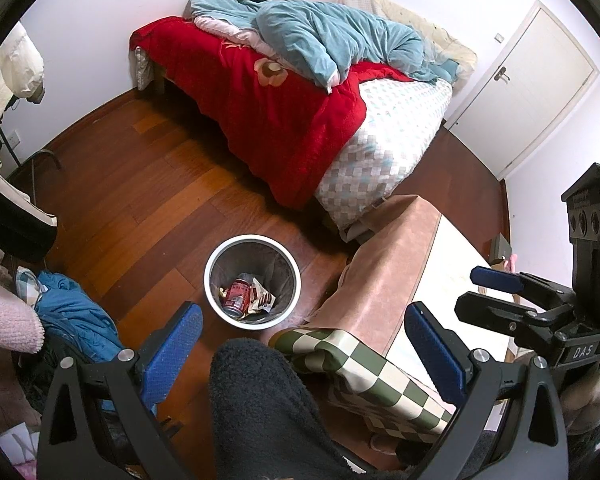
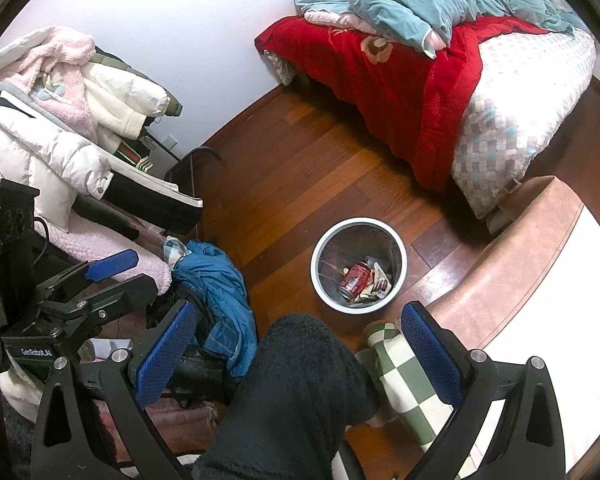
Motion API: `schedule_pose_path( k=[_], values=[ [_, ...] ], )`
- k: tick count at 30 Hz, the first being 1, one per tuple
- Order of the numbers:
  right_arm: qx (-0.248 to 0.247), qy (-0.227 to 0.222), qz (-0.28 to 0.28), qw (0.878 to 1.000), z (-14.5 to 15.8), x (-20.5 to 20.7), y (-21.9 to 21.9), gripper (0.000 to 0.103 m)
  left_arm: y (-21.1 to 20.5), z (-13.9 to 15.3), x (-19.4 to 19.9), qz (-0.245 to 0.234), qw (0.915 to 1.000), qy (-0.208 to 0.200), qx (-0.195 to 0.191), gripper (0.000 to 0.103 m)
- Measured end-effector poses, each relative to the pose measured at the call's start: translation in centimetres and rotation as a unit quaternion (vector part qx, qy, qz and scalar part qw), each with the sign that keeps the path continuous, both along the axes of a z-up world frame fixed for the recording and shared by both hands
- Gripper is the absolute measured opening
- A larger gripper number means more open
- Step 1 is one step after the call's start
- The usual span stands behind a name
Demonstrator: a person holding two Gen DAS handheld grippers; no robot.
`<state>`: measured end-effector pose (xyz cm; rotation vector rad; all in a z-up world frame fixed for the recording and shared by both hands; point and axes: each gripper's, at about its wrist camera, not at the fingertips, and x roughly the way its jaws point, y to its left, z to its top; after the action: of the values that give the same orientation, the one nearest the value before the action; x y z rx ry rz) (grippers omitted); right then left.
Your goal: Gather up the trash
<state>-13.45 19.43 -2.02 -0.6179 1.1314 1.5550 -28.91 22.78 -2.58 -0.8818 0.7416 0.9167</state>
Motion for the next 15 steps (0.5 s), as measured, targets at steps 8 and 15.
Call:
schedule_pose_path(
  k=[8,15],
  values=[
    [-0.002,-0.003,0.004,1.0,0.08,-0.18,-0.12,0.103,0.01,0.02,-0.02,0.001,1.0,0.0,0.0,0.103],
    [-0.001,-0.002,0.005,1.0,0.28,-0.63,0.11,0.103,-0.01,0.04,-0.1,0.001,1.0,0.0,0.001,0.103]
  ],
)
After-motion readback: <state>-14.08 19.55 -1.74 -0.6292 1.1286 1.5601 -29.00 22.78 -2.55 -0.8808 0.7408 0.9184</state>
